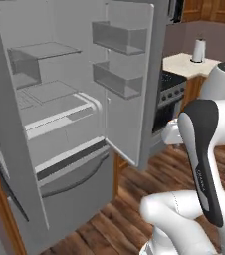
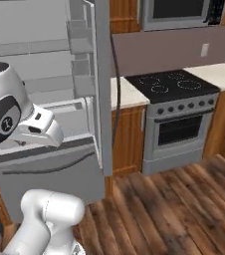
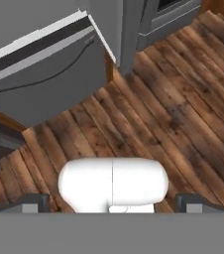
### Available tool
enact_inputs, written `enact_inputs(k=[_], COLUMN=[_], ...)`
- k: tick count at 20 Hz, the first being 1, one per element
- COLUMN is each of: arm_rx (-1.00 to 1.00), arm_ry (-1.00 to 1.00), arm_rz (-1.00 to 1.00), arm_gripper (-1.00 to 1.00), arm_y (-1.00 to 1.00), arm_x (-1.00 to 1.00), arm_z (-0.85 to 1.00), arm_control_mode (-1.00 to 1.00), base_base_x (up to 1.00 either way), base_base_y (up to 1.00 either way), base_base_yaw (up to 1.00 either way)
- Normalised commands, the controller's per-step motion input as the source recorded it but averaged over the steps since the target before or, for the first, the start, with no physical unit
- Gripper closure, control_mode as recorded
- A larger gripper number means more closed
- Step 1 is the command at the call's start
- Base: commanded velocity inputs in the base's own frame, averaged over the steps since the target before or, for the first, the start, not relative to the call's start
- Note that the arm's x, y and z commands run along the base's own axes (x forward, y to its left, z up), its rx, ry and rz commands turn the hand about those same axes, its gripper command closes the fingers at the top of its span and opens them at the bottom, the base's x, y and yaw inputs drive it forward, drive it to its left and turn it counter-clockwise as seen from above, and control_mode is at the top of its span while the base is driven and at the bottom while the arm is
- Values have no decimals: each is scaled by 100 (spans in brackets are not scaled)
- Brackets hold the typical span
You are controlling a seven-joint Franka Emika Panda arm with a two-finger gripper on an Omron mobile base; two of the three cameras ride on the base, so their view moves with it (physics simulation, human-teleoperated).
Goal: Gather the eggplant and avocado from the fridge and place them on a tray on the dining counter. Then gather the steaks from the fridge and place them on the other tray.
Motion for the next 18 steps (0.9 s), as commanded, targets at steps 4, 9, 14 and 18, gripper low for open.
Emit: enact_inputs(k=[4, 9, 14, 18], arm_rx=[0, 0, 0, 0], arm_ry=[0, 0, 0, 0], arm_rz=[0, 0, 0, 0], arm_gripper=[-100, -100, -100, -100], arm_y=[0, 0, 0, 0], arm_x=[0, 0, 0, 0], arm_z=[0, 0, 0, 0], arm_control_mode=[100, 100, 100, 100], base_base_x=[42, 50, 63, 61], base_base_y=[-15, -14, -51, -37], base_base_yaw=[77, 76, 52, 17])
